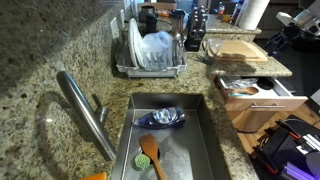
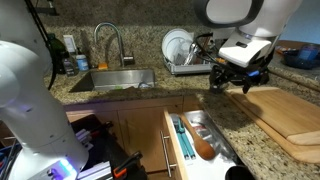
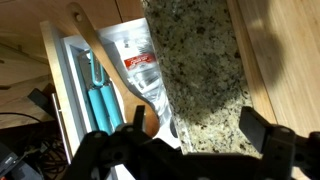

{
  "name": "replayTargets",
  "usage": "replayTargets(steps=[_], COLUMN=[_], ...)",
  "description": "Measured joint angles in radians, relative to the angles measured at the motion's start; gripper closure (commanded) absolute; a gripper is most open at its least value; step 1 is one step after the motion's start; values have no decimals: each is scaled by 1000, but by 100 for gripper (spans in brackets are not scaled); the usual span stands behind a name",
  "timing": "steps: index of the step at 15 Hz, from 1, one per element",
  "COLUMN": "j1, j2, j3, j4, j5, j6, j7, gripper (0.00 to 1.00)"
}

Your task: Remove the wooden spoon from the chopping board and put it in the open drawer

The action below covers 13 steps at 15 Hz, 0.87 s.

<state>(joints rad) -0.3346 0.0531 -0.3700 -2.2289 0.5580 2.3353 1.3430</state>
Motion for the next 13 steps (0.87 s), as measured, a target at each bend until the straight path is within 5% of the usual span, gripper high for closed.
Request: replayTargets(steps=[13], j1=[-3], j2=[3], j3=[0], j4=[1], j5=[37], j6=[-74], j7=[-21], gripper=[0])
